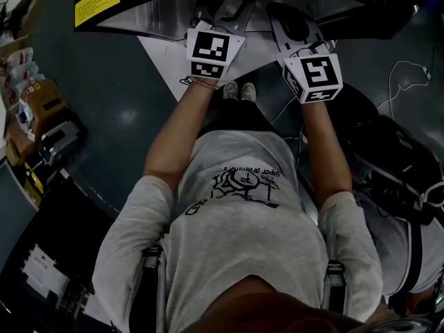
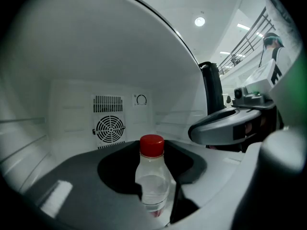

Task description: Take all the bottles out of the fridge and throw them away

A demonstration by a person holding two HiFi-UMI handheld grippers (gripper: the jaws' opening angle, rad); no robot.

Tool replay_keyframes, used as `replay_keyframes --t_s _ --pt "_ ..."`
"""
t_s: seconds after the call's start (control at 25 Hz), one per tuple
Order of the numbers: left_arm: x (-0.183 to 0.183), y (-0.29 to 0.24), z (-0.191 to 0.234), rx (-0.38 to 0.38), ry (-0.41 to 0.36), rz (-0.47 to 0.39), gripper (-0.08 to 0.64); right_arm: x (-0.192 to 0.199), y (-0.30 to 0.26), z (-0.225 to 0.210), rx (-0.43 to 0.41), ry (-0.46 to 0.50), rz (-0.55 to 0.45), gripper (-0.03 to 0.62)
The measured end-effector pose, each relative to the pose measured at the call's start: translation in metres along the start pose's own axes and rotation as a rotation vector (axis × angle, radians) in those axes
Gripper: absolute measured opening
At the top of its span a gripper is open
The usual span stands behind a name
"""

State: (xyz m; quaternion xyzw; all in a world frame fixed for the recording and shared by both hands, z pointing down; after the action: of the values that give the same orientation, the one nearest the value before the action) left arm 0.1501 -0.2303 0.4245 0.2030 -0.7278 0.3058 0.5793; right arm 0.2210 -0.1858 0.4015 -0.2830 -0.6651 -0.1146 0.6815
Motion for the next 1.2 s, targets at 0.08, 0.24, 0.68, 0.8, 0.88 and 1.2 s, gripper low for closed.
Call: replay_keyframes --t_s 0.08,0.24,0.68,0.8,0.88,1.2 --pt "-0.002 0.003 -0.002 0.004 0.005 -0.003 0.158 -0.001 0.002 0.001 0.002 0.0 -0.001 0.009" --pt "-0.006 0.008 -0.009 0.013 0.016 -0.012 0.158 -0.003 0.006 0.004 0.006 -0.002 0.0 0.009" --pt "-0.023 0.03 -0.018 0.057 0.042 -0.031 0.158 -0.014 0.017 0.013 0.011 -0.015 -0.004 0.009" --pt "-0.028 0.037 -0.02 0.067 0.039 -0.036 0.158 -0.018 0.021 0.016 0.009 -0.016 -0.005 0.009" --pt "-0.031 0.041 -0.022 0.075 0.037 -0.037 0.158 -0.02 0.024 0.018 0.007 -0.018 -0.005 0.009" --pt "-0.055 0.059 -0.025 0.107 0.031 -0.065 0.158 -0.032 0.03 0.027 -0.006 -0.024 -0.01 0.009"
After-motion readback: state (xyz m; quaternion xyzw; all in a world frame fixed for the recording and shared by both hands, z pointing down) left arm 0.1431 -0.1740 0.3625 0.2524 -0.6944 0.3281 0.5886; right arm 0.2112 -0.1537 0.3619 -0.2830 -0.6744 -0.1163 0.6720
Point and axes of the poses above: the fingertips, and each gripper's own axes: y backward along the fingers, z to its left, x out of its underside, the point moved 3 cm from there along y, backward along the fingers, and after that the axes turned 4 degrees about -y, right-handed, at the moved point
